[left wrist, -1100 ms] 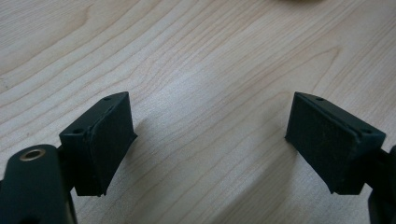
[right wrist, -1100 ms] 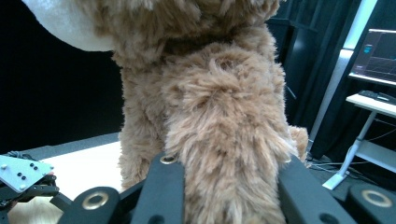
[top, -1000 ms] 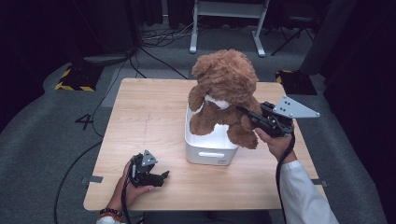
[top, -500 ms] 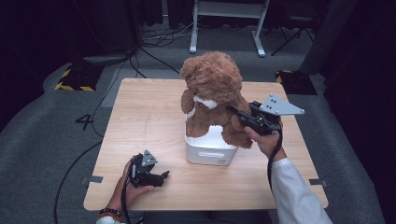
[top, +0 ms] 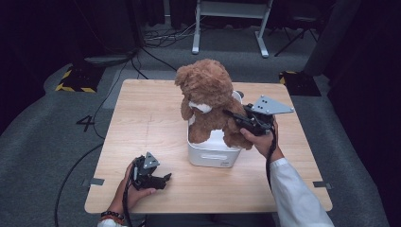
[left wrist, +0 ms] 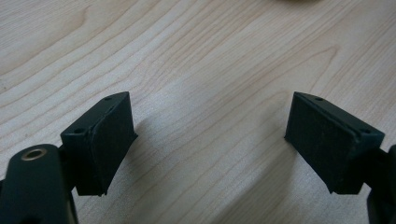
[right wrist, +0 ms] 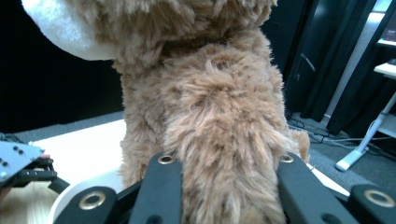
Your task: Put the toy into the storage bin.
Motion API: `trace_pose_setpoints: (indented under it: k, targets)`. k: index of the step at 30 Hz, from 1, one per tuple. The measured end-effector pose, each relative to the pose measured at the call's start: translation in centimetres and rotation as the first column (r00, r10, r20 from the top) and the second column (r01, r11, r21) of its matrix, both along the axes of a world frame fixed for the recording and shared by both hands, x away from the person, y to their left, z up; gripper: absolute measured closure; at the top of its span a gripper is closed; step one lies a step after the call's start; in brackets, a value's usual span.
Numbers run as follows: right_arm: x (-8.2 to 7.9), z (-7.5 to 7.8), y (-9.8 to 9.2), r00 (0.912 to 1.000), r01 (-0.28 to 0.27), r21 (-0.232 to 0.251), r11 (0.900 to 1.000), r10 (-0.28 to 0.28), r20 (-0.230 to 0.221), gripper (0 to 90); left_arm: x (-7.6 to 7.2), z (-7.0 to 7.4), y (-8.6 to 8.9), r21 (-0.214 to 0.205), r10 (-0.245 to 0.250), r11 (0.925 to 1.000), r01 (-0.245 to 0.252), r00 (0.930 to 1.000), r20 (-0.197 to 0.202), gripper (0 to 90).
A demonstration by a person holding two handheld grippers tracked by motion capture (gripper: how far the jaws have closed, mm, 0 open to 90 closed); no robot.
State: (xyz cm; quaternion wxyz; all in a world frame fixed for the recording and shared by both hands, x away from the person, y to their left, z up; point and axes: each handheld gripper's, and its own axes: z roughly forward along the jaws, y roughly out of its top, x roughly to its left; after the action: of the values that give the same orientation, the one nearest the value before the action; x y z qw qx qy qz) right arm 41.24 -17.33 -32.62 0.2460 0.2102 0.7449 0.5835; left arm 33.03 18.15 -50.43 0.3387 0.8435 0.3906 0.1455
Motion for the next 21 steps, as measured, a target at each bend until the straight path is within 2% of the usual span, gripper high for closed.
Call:
trace_pose_setpoints:
  k: [9, 14, 21]
  targets:
    - [0.7, -1.1, 0.7, 0.9992, -0.006, -0.053, 0.9985, 0.004, -0.039, 75.0, 0.0, 0.0, 0.0, 0.001, -0.004, 1.0000, 0.004, 1.0000, 0.000, 15.6]
    - [1.1, -1.9, 0.8, 0.9966, -0.013, -0.077, 0.9969, 0.006, -0.082, 74.9, 0.0, 0.0, 0.0, 0.001, -0.005, 1.0000, 0.005, 1.0000, 0.000, 15.6]
    - [1.5, -3.1, 0.7, 0.9952, -0.011, -0.128, 0.9917, -0.002, -0.098, 74.7, 0.0, 0.0, 0.0, 0.000, -0.005, 1.0000, 0.005, 1.0000, -0.001, 15.6]
